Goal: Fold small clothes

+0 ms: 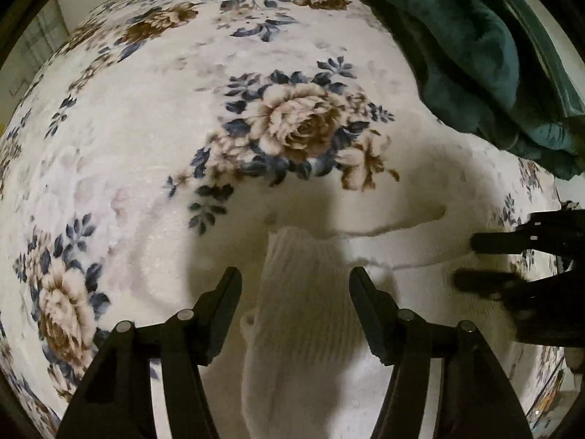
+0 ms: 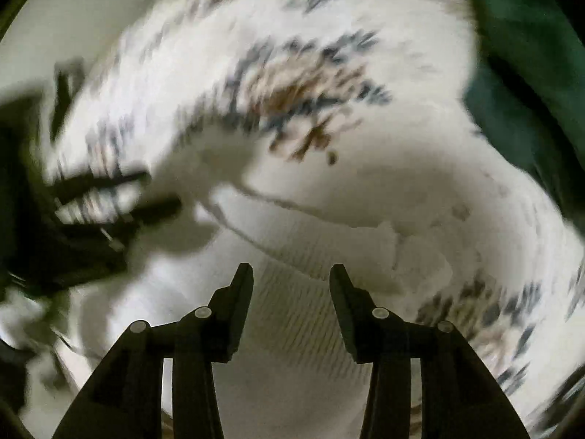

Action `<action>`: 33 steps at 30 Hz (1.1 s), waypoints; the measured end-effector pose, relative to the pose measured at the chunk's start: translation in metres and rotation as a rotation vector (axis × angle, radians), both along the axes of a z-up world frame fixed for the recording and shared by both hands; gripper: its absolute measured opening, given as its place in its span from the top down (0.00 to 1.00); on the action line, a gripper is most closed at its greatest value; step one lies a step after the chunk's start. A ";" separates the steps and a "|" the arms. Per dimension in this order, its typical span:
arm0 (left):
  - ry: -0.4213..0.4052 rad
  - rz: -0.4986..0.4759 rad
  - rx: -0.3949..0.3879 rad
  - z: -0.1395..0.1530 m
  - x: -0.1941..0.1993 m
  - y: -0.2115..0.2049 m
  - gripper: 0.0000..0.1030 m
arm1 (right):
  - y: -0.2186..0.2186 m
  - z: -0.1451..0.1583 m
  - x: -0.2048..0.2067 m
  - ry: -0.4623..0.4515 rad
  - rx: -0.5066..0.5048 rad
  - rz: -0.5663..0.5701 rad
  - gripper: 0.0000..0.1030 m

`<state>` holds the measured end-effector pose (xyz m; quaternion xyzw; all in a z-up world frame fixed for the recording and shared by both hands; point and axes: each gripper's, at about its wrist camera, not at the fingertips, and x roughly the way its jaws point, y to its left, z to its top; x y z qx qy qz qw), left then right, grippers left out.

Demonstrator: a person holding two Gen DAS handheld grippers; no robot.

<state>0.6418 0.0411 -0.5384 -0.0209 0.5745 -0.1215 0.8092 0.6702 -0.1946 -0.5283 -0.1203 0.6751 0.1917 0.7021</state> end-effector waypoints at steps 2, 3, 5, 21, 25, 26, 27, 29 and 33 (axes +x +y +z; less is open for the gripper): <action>0.000 0.025 -0.014 0.001 -0.004 0.005 0.43 | 0.002 -0.011 -0.001 0.054 -0.009 0.051 0.60; 0.002 0.042 -0.029 0.002 -0.008 0.012 0.43 | 0.000 -0.009 -0.002 0.051 0.004 0.059 0.86; -0.002 0.060 -0.034 0.005 -0.013 0.017 0.43 | -0.004 0.003 -0.003 -0.004 0.030 0.046 0.96; 0.074 0.028 -0.137 -0.031 0.021 0.010 0.93 | -0.023 -0.010 0.050 -0.076 0.018 -0.238 0.97; 0.023 0.064 -0.143 -0.029 0.016 0.019 0.94 | -0.054 -0.007 0.049 -0.012 0.124 -0.346 0.89; 0.020 0.077 -0.159 -0.028 0.014 0.023 0.94 | -0.070 -0.001 0.042 -0.007 0.147 -0.398 0.87; 0.014 0.093 -0.171 -0.026 0.010 0.026 0.94 | -0.083 0.006 0.034 -0.020 0.172 -0.442 0.79; 0.012 0.106 -0.191 -0.024 0.004 0.029 0.94 | -0.116 0.018 0.009 -0.042 0.260 -0.557 0.55; 0.021 0.138 -0.220 -0.027 0.001 0.034 0.94 | -0.138 0.005 -0.022 0.046 0.398 -0.668 0.43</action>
